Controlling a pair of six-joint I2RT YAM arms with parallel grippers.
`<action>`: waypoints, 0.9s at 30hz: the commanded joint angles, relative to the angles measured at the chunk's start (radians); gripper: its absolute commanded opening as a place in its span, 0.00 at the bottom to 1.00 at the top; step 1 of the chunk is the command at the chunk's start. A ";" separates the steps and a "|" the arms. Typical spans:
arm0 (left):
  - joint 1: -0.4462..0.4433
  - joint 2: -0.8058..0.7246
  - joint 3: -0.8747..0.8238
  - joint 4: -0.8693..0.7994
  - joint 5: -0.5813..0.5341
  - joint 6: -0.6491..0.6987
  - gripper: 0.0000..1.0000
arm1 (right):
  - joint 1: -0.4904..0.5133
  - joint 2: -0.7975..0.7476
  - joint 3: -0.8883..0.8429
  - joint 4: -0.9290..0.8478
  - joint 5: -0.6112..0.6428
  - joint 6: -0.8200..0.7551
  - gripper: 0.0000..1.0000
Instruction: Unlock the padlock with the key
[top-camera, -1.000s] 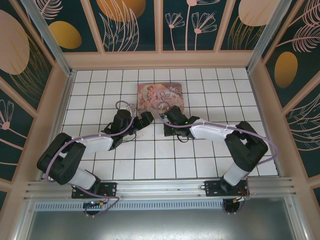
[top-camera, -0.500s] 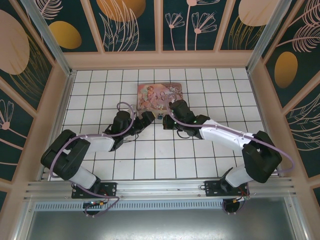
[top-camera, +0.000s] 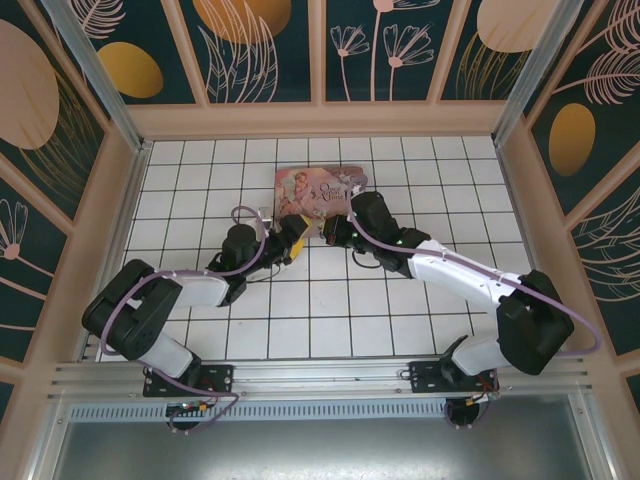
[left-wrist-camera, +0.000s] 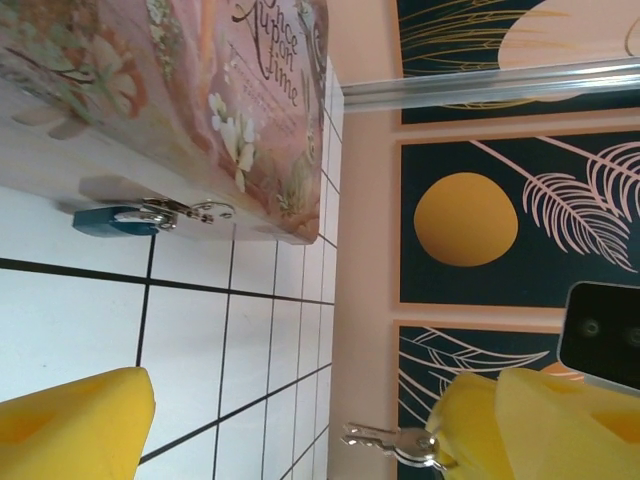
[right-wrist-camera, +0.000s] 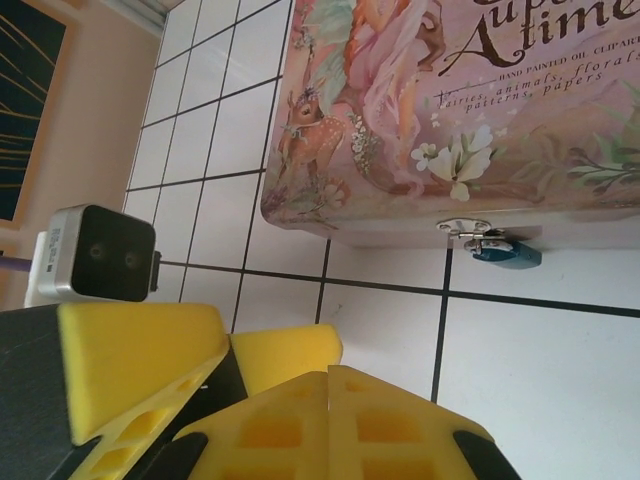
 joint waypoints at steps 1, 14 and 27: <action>-0.005 -0.051 -0.005 -0.041 -0.027 0.023 0.88 | -0.006 -0.011 -0.047 0.011 -0.019 0.014 0.00; -0.005 -0.042 -0.043 -0.084 -0.062 0.087 0.88 | 0.023 0.204 -0.164 0.060 -0.048 -0.025 0.00; -0.005 -0.042 -0.040 -0.110 -0.083 0.128 0.88 | 0.077 0.129 -0.145 -0.054 0.088 -0.034 0.57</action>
